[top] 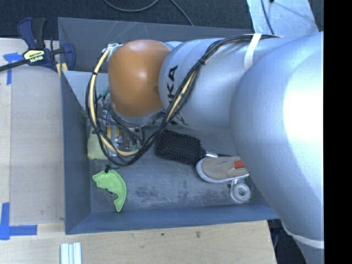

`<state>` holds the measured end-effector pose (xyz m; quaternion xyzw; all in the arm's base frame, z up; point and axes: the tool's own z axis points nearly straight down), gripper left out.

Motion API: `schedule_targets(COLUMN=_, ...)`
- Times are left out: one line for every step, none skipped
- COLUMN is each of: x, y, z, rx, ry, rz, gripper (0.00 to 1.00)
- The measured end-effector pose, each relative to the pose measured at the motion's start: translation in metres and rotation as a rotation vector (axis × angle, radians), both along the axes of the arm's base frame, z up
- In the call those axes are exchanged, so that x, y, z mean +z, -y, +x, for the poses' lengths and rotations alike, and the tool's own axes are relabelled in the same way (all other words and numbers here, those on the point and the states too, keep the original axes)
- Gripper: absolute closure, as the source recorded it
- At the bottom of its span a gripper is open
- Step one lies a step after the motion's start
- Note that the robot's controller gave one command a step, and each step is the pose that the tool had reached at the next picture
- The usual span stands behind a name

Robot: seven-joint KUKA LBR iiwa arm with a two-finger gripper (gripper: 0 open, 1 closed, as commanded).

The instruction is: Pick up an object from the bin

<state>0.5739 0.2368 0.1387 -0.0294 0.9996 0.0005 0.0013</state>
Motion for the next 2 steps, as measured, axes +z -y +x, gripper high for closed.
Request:
schedule_targets(x=-0.0591, y=0.0001, z=0.0049, rx=-0.203, ry=0.006, rz=0.004, gripper=1.00)
schedule_targets(x=-0.0591, y=0.0001, z=0.0049, rx=-0.203, ry=0.006, rz=0.004, gripper=1.00)
